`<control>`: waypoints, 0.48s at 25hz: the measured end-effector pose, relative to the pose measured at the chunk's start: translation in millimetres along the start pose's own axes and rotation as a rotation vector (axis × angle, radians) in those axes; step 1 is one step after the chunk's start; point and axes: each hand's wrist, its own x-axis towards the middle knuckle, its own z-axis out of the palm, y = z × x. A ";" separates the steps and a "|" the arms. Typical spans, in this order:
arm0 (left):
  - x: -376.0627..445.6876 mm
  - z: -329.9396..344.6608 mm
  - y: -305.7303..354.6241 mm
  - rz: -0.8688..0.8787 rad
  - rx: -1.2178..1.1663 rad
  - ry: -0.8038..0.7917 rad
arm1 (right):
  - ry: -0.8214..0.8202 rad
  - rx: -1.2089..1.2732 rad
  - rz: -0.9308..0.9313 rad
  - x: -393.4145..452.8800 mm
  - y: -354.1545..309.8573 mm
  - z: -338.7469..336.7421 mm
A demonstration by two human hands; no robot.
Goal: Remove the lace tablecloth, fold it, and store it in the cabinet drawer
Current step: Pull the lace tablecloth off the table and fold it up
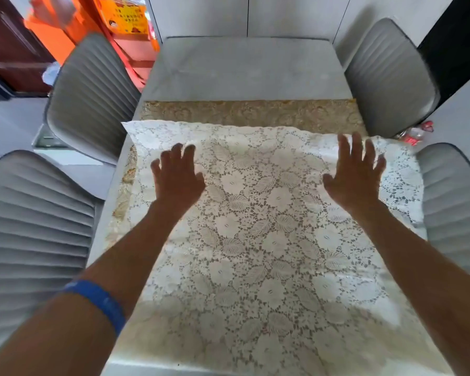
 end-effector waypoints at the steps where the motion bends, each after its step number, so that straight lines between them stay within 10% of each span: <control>1: -31.9 12.4 9.2 0.048 -0.037 -0.089 | -0.038 0.031 -0.071 -22.0 -9.4 7.4; 7: -250.7 71.0 -16.7 0.335 -0.136 -0.855 | -0.736 0.094 -0.347 -244.6 -2.1 70.8; 12: -288.1 59.0 -23.2 0.558 0.134 -0.773 | -0.710 -0.164 -0.579 -299.0 -11.8 67.5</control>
